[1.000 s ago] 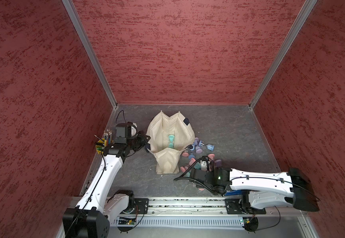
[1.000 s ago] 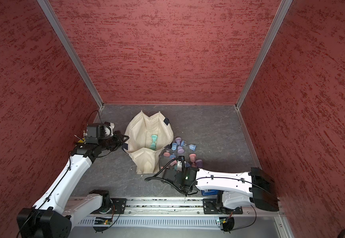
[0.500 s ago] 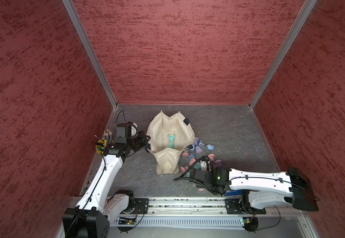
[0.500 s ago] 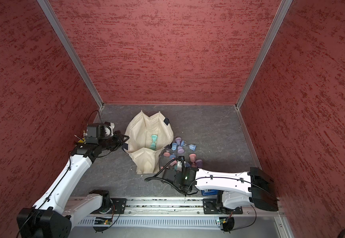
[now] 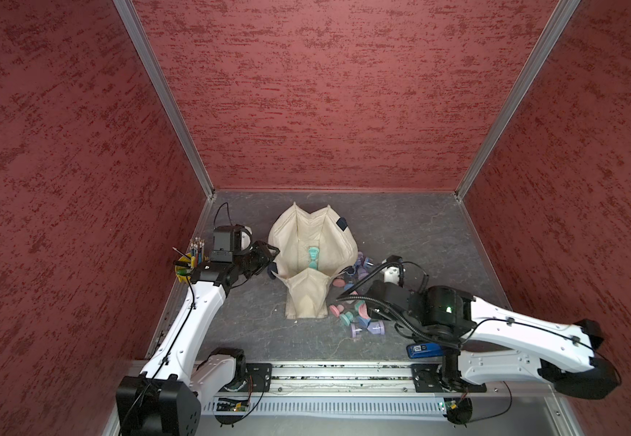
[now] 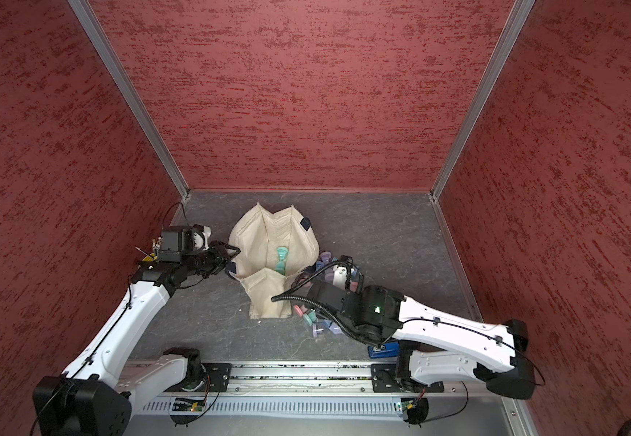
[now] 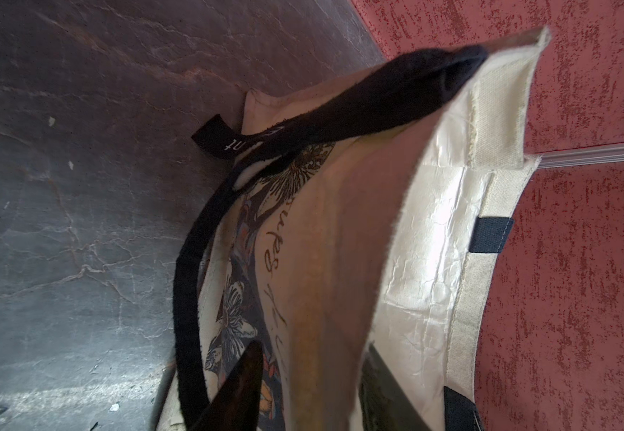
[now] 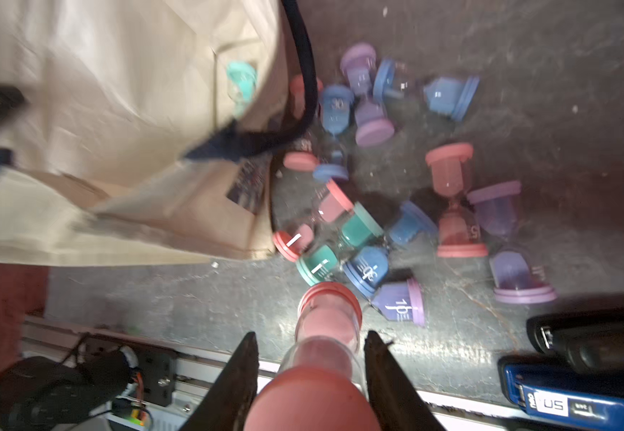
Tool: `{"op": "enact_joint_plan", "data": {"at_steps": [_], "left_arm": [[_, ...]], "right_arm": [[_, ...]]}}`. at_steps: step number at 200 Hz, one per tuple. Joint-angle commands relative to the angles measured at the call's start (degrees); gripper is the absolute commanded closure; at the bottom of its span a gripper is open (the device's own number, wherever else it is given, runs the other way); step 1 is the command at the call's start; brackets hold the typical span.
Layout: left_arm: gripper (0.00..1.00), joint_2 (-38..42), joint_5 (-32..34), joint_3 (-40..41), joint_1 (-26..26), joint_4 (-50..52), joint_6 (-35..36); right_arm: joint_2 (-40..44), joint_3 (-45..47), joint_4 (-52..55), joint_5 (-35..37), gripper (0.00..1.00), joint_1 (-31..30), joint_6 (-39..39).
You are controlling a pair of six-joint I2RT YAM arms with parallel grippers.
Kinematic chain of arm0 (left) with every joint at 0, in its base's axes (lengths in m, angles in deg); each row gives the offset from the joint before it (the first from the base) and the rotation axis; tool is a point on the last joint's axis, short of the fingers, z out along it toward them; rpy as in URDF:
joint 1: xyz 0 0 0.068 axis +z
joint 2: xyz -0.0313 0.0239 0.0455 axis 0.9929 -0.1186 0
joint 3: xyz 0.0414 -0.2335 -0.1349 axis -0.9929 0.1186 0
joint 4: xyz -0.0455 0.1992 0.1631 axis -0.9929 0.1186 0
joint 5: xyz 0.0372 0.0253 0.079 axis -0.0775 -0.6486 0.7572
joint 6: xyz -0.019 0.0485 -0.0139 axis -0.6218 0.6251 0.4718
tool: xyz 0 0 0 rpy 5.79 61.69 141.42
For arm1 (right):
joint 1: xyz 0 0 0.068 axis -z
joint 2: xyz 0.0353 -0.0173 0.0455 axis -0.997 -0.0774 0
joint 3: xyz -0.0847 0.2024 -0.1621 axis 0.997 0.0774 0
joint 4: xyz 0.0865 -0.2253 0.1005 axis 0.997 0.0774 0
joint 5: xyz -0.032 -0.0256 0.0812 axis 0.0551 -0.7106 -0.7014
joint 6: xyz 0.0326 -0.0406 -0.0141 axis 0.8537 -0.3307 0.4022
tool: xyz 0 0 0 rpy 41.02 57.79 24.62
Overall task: Put the hourglass into the canvas bag
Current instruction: Pick up the hourglass from the center of the board, then place the hourglass in the canvas bag.
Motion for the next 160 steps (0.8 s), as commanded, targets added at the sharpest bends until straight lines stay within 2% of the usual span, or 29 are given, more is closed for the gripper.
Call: {"op": "enact_joint_plan", "data": {"at_steps": [1, 23, 53, 83, 113, 160], "left_arm": [[0.62, 1.9, -0.8, -0.1, 0.7, 0.4, 0.0], [0.71, 1.8, -1.2, -0.9, 0.8, 1.1, 0.3], [0.81, 1.7, -1.2, -1.1, 1.2, 1.6, 1.2], [0.88, 1.9, -1.6, -0.9, 2.0, 2.1, 1.7], [1.0, 2.4, -2.5, -0.8, 2.1, 1.7, 1.6], [1.0, 1.4, -3.4, -0.7, 2.0, 1.1, 2.0]], "right_arm": [[-0.6, -8.0, 4.3, 8.1, 1.0, 2.3, -3.0], [-2.2, -13.2, -1.6, 6.9, 1.0, 7.1, -9.6], [-8.6, -18.4, -12.3, -0.8, 1.0, 14.8, -18.1], [-19.6, -27.2, -16.6, -5.2, 1.0, 17.3, -23.2], [-28.4, -31.3, -21.2, -11.1, 1.0, 19.2, -25.3], [-38.4, -33.6, -24.4, -17.7, 1.0, 21.3, -26.0]]}}
